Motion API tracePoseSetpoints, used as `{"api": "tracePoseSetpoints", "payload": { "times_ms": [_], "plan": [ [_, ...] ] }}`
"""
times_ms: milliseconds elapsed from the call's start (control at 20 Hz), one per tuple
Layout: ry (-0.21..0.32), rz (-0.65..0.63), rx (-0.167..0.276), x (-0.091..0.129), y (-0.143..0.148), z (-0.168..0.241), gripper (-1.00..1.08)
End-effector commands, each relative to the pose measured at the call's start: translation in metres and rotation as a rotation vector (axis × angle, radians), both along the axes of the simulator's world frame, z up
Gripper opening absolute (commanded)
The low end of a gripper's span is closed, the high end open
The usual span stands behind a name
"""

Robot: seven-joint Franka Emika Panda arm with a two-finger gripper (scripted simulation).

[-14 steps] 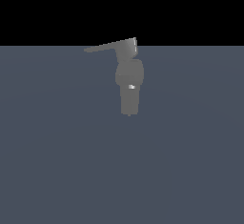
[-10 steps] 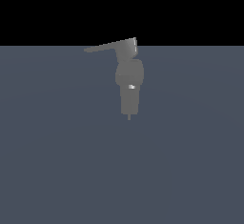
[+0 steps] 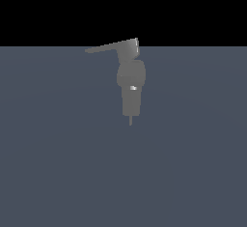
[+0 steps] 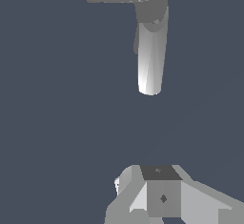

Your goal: Turn on the faucet by rotating a designated handle.

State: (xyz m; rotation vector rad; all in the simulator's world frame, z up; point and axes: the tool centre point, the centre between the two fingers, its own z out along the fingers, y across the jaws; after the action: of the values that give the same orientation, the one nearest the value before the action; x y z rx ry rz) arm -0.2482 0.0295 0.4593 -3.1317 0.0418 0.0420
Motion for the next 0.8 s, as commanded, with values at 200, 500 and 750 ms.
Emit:
{"api": "tracePoseSetpoints", "payload": {
  "times_ms": [200, 500, 750],
  "plan": [
    [0.009, -0.098, -0.01, 0.012, 0.02, -0.01, -1.0],
    [0.021, -0.221, -0.022, 0.03, 0.042, -0.023, -1.0],
    [0.031, -0.325, -0.033, 0.048, 0.06, -0.035, -1.0]
  ]
}}
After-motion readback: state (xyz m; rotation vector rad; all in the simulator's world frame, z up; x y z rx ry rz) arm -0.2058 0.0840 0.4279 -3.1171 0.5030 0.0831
